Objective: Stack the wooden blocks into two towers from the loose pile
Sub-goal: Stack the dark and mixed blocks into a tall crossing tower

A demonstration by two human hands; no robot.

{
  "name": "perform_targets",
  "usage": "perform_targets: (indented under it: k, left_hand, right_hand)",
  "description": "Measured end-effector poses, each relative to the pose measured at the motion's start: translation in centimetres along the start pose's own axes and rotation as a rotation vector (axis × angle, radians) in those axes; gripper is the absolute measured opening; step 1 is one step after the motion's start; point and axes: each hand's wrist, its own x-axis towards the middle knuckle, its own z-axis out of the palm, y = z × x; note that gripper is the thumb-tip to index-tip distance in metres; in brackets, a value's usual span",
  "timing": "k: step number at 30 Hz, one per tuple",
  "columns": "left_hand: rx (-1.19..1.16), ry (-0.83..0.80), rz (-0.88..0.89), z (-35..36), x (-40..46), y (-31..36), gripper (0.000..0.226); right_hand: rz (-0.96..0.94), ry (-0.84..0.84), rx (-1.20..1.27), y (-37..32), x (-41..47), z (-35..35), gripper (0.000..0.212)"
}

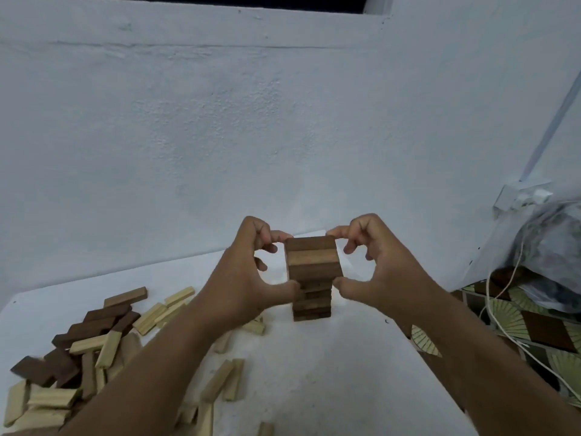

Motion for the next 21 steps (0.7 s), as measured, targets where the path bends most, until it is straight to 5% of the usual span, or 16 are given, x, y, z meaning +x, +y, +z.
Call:
perform_targets:
  k: [17,21]
  left_hand:
    - [-0.04,-0.023,-0.233,1.3,3.5,-3.7,0.062]
    - [-0.043,-0.031,-0.237,1.0,3.2,-3.6,0.081]
  right_hand:
    - [0.139,-0.139,0.047,4.0,4.9,0.8,0.047]
    - [0.146,-0.145,0.08,4.2,4.7,0.5,0.052]
